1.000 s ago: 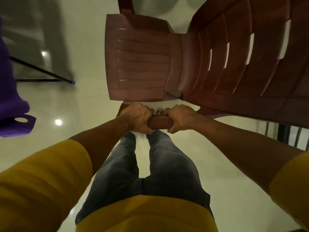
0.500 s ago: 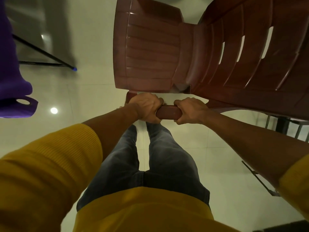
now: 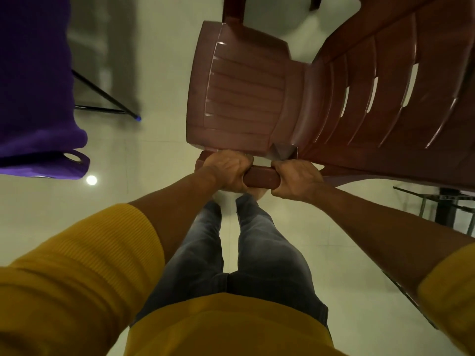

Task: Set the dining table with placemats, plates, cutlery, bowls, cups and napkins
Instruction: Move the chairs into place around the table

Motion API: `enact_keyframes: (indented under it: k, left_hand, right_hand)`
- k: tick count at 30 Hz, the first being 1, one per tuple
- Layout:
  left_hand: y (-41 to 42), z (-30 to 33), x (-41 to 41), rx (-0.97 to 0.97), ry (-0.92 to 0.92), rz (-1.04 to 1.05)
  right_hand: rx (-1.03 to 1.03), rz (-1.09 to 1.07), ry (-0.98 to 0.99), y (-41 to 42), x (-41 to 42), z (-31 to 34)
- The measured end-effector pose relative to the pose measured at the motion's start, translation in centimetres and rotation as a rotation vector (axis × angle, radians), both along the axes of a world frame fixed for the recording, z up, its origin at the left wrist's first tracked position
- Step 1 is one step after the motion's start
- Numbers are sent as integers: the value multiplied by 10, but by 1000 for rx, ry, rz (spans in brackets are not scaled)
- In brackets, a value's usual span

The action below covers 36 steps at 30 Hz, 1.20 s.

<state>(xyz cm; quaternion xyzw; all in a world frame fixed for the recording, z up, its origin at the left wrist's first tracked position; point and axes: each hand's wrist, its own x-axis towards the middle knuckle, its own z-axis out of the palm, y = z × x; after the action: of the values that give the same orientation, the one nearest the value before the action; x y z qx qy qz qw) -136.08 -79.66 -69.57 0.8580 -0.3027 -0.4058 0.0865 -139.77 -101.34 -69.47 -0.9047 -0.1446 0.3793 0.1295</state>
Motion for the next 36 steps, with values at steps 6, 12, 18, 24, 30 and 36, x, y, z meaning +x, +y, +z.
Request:
enact_keyframes:
  k: [6, 12, 18, 24, 30, 36]
  left_hand:
    - [63, 11, -4, 57, 1, 60]
    - [138, 16, -1, 90, -12, 133]
    - [193, 7, 0, 150, 75, 178]
    - [221, -8, -29, 161, 82, 196]
    - [223, -6, -39, 200, -17, 151]
    - [207, 18, -40, 209, 26, 279]
  right_hand:
    - [9, 24, -44, 63, 4, 0]
    - [21, 45, -46, 141, 17, -3]
    - [92, 41, 1, 198, 19, -8]
    - [54, 65, 73, 228, -4, -24]
    - [-1, 94, 142, 237, -7, -26]
    - [44, 65, 115, 228, 10, 8]
